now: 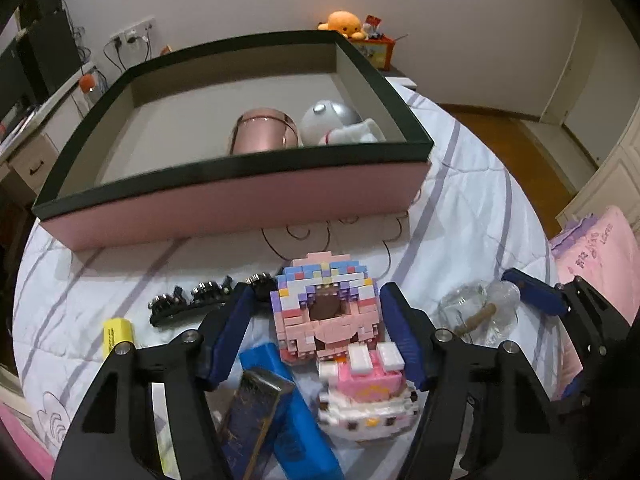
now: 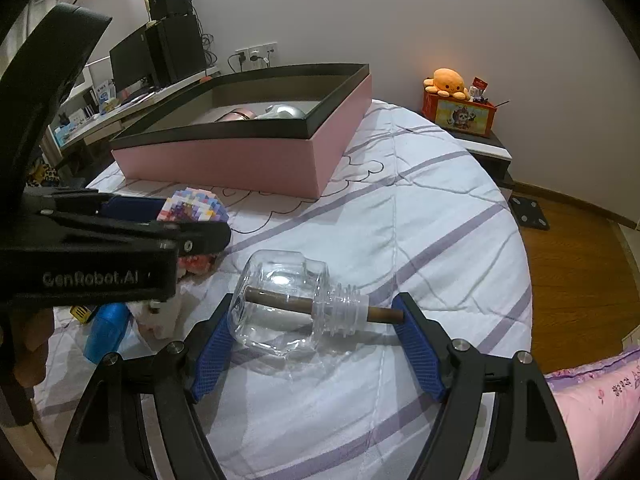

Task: Organize rigid objects
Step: 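Grasp the glass bottle with the right gripper while the left grasps the pink block figure, then lift the bottle and block figure and carry both over the pink box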

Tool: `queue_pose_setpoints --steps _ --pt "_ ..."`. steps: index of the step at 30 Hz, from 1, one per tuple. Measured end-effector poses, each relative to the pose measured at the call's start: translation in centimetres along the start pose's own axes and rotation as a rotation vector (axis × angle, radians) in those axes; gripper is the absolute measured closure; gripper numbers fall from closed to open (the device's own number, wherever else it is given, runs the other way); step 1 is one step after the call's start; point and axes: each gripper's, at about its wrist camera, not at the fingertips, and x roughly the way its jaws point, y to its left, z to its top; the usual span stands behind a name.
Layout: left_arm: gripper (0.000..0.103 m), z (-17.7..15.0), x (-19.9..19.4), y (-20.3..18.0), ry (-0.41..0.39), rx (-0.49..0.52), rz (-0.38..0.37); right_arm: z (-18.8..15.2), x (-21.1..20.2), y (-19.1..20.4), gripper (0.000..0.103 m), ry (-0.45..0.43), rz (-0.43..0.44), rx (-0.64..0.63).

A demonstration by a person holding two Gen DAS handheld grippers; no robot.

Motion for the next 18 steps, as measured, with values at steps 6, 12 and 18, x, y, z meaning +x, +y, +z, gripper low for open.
queue_pose_setpoints --steps 6,12,18 --pt "0.046 0.0 -0.2 0.4 -0.018 0.013 -0.032 0.1 0.0 0.1 0.025 -0.005 -0.007 -0.004" --pt "0.047 -0.2 -2.5 2.3 -0.059 -0.020 -0.107 0.0 -0.5 -0.2 0.025 -0.030 0.010 0.018" --pt "0.048 -0.9 -4.4 3.9 -0.097 -0.023 -0.109 0.7 -1.2 0.0 0.025 -0.052 0.012 0.020"
